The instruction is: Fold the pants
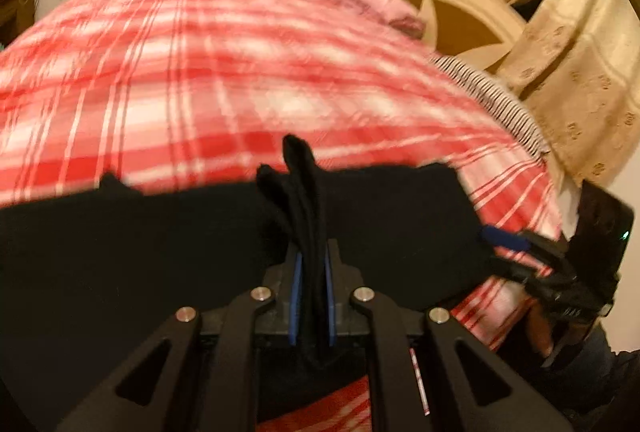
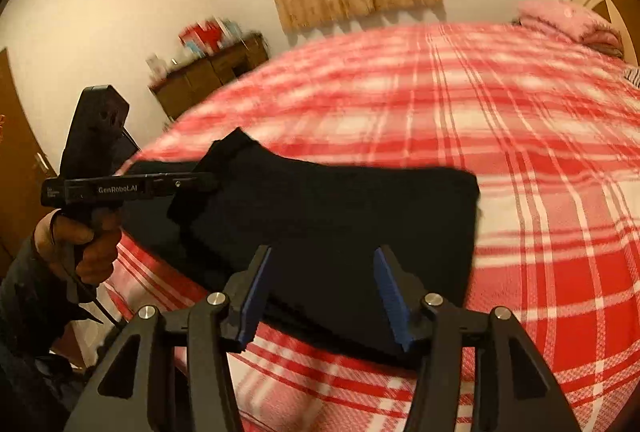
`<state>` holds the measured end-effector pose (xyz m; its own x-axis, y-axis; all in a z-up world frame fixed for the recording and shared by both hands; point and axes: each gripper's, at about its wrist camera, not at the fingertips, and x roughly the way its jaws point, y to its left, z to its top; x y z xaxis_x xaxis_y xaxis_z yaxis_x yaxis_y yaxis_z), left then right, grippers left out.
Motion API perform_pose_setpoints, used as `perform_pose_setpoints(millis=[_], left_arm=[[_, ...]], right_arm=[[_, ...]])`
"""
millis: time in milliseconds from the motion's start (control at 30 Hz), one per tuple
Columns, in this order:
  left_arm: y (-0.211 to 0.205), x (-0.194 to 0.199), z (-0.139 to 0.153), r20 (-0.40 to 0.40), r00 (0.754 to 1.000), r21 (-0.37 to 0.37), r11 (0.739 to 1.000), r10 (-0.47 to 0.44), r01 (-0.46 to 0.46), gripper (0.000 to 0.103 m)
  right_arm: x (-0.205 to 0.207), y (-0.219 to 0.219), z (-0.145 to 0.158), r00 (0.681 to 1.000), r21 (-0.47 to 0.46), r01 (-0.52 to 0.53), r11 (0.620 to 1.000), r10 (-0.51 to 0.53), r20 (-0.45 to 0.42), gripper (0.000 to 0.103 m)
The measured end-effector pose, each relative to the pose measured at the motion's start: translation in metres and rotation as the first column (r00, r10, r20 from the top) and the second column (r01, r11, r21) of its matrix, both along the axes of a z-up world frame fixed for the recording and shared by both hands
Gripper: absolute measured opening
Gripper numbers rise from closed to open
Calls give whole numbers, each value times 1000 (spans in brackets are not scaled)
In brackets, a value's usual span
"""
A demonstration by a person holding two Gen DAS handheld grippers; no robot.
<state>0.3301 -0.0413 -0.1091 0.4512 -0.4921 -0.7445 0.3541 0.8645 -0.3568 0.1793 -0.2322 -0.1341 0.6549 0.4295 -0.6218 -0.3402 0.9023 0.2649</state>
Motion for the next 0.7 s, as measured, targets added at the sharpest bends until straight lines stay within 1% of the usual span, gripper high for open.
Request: perform_pose_setpoints(millis=[33,100,133,233,333,400,433,467,500,533,567,633,700], left_arm=[[1,-2,-3,-10,1000,0,1000,1,-1,11],[5,-4,-10,-24,1000,-3,1000,4,-4,19],[7,-4,-11,-30,1000,-3,1000,8,-8,21],[14,-2,-15,-43,999,-28,999,24,-25,22],[14,-5,-14,-36,999,-26,999,23,-24,22],[15,-6,-15,-33,999,-26,999,26,-26,23],[16,-6,-15,-35,999,-31,999,29,-30,26],[18,-6,-15,-35,999,-33,999,37,-38,28],[20,-7,-15,-36,998,-35,998,43,-44,31],[22,-8,-15,-36,998,-38,998,48,-49,35],[25,-9,-13,-36,998,-39,998,57,-58,38],[31,-14,-9,-17,997,-25,996,80,-80,50],[43,-18,-6,-8,994,-20,994,107,-107,53]], right_arm=[[3,0,-4,1000,-22,8,1000,-9,-26,54],[10,0,-15,995,-67,11,998,-18,-99,54],[12,0,-20,993,-74,14,997,-23,-116,54],[11,2,-14,994,-77,10,997,-18,-105,54],[12,5,-1,997,-34,-10,999,7,-77,55],[18,11,2,997,-28,-25,999,23,-73,55],[21,15,3,997,-34,-33,999,31,-67,55],[29,21,-1,996,-49,-49,998,45,-81,58],[34,25,-4,993,-66,-54,996,47,-106,59],[43,30,-13,987,-113,-38,993,19,-160,59],[45,33,-16,986,-129,-32,991,10,-168,59],[41,38,-10,989,-131,-44,990,25,-146,59],[38,43,-2,991,-120,-67,991,51,-126,59]])
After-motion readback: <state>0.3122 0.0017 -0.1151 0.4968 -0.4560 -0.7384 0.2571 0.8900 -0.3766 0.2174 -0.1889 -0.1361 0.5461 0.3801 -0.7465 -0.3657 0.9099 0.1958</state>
